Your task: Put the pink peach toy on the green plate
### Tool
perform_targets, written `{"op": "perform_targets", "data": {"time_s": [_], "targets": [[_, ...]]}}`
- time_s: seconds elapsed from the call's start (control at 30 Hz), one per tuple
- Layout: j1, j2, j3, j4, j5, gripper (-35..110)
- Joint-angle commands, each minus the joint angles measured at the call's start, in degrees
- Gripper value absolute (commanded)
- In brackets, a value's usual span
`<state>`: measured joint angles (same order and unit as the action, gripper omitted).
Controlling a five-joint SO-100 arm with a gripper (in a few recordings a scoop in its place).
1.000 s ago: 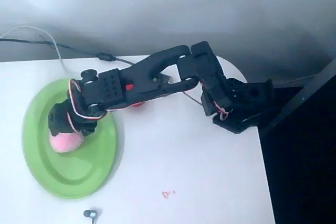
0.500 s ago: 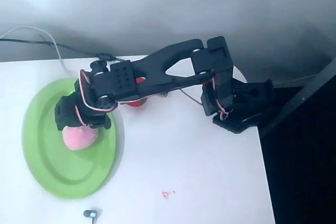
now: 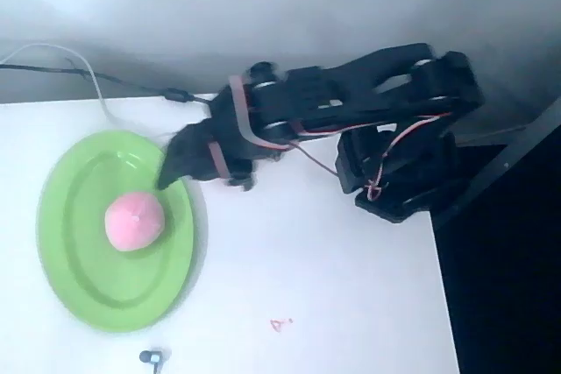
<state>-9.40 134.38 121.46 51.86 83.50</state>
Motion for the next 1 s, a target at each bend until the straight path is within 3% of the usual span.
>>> {"op": "perform_targets", "data": {"time_s": [0.0,0.23,0.63,0.77,0.97], "targets": [[-2.11,17.58,16.70,1.32,8.00,50],[-3.60,25.31,32.61,4.83,16.88,40],[5.80,39.29,45.70,4.83,4.48,36],[5.27,42.89,50.63,4.66,4.13,28],[4.92,48.34,57.39,4.66,6.59,28]]}}
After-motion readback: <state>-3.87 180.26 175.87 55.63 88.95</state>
